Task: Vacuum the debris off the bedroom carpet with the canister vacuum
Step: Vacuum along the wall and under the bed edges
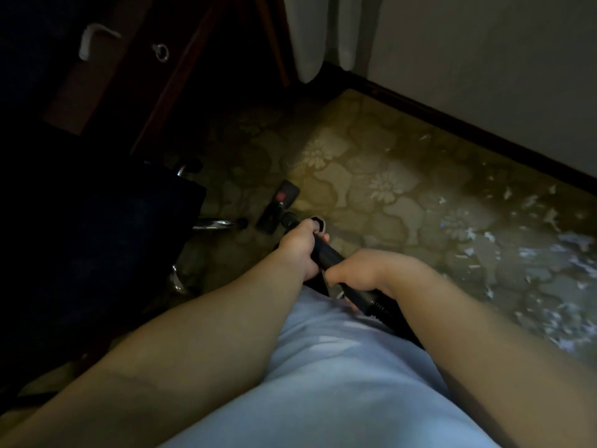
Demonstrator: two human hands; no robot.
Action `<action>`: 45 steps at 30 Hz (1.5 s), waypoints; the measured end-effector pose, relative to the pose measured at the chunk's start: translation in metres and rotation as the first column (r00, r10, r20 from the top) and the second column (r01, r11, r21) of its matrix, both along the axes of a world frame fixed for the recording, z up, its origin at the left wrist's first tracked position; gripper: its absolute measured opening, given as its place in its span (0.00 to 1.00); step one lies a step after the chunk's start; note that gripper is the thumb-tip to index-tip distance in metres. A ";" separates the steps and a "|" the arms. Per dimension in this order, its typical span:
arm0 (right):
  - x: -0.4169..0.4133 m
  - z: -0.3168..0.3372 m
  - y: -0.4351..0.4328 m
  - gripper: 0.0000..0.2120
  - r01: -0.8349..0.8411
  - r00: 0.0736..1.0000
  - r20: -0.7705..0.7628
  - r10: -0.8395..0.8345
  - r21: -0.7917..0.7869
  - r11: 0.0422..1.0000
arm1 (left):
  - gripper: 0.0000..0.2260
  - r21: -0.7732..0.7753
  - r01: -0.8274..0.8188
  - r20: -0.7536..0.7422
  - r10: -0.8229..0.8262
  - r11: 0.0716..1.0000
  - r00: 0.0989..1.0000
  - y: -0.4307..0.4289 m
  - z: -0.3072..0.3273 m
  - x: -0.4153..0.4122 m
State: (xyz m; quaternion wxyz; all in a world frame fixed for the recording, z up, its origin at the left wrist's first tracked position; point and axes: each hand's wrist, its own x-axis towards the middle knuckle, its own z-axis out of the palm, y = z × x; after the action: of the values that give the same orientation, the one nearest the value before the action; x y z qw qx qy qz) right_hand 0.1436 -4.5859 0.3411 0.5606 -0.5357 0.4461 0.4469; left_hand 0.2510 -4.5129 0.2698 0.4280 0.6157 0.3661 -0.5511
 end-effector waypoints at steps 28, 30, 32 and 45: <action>0.026 0.038 0.062 0.13 0.565 0.819 0.059 -0.570 -0.254 0.785 | 0.05 -0.243 0.475 -0.023 -0.494 0.846 0.869 -0.013 0.053 0.061; 0.067 0.030 0.070 0.13 0.632 0.772 0.095 -0.629 -0.218 0.743 | 0.06 -0.219 0.479 0.007 -0.489 0.850 0.872 -0.009 0.049 0.107; 0.090 0.024 0.071 0.16 0.650 0.760 0.140 -0.635 -0.191 0.736 | 0.08 -0.178 0.489 0.042 -0.490 0.854 0.871 -0.006 0.042 0.135; 0.145 -0.021 0.096 0.18 0.513 0.859 0.158 -0.488 -0.255 0.820 | 0.12 -0.003 0.510 0.085 -0.508 0.860 0.857 0.027 0.000 0.195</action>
State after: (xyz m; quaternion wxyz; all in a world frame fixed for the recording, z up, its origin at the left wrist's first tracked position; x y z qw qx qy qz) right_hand 0.2888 -4.4902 0.3197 0.5926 -0.4941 0.6069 0.1908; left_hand 0.4457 -4.4858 0.2702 0.2896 0.7068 0.1657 -0.6238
